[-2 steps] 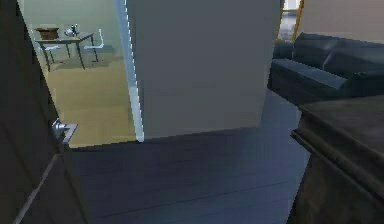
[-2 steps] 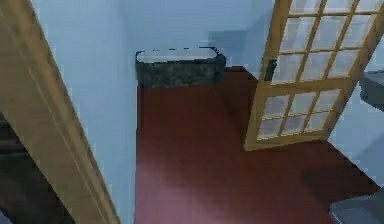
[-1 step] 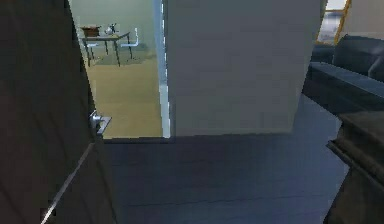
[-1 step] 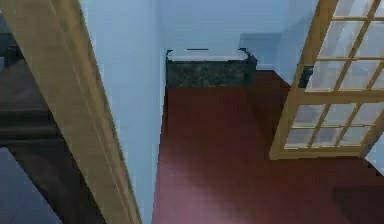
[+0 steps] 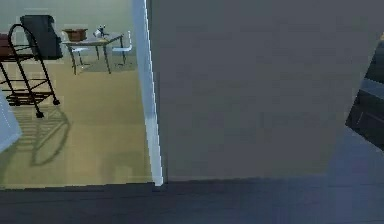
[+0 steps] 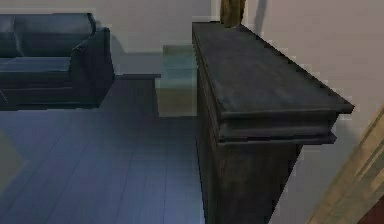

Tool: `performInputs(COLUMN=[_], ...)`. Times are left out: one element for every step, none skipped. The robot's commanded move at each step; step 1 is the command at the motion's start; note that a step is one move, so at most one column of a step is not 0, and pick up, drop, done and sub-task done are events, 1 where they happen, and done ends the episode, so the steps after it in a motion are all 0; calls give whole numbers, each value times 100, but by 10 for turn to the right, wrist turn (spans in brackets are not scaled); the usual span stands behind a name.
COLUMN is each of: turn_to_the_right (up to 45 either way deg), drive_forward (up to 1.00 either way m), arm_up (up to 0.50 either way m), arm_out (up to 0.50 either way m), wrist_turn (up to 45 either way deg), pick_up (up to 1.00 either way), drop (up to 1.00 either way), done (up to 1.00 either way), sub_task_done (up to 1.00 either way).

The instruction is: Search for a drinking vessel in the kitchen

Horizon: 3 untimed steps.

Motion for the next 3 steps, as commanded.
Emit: performInputs(turn_to_the_right=[-150,0,-180], drive_forward=[0,80,0], arm_up=[0,0,0], arm_out=[0,0,0], wrist_turn=[0,0,0], pick_up=[0,0,0], drop=[0,0,0], done=[0,0,0], sub_task_done=[0,0,0])
